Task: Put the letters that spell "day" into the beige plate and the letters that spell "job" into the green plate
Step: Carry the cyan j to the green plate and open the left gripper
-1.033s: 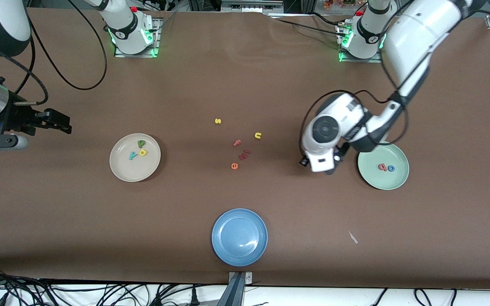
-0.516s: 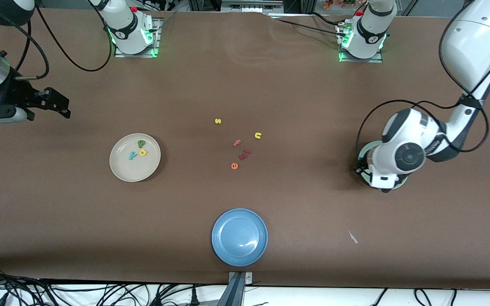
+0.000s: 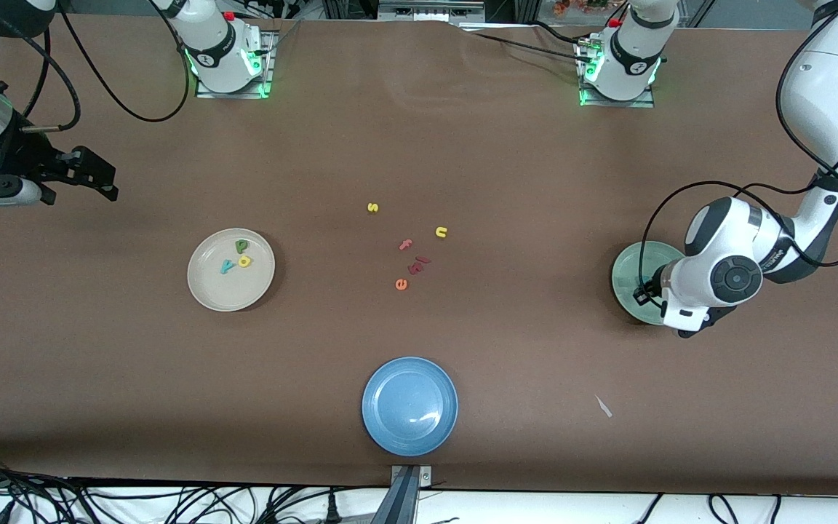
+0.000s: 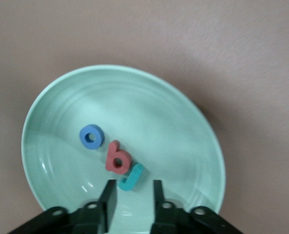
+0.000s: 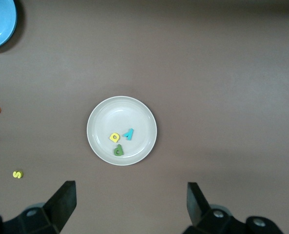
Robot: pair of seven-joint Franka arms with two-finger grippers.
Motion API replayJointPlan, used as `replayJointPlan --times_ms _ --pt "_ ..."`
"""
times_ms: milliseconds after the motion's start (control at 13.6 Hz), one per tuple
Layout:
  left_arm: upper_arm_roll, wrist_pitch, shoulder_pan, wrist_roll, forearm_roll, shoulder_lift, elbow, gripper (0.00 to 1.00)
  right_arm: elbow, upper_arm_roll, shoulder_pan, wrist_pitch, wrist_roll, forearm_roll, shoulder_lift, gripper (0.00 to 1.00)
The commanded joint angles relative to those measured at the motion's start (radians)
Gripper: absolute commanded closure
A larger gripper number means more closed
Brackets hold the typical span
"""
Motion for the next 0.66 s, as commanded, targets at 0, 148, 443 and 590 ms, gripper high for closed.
replayJointPlan --times_ms 0,148,443,590 --pt "-0.027 -0.034 0.002 0.063 0.0 -0.037 0.087 0.0 0.028 -0.007 -0.001 -0.036 -0.009 0.0 0.009 0.0" --pt "-0.045 -0.124 0.001 0.158 -0.026 -0.068 0.17 0.0 0.002 -0.055 0.036 -0.042 -0.007 0.012 -0.011 0.0" --pt "-0.088 -0.313 -0.027 0.319 -0.029 -0.079 0.359 0.01 0.01 -0.055 0.031 -0.045 -0.013 0.028 -0.002 0.0" --pt "-0.078 -0.401 -0.085 0.48 -0.047 -0.077 0.436 0.01 0.016 -0.055 0.021 -0.042 -0.015 0.028 0.01 0.0"
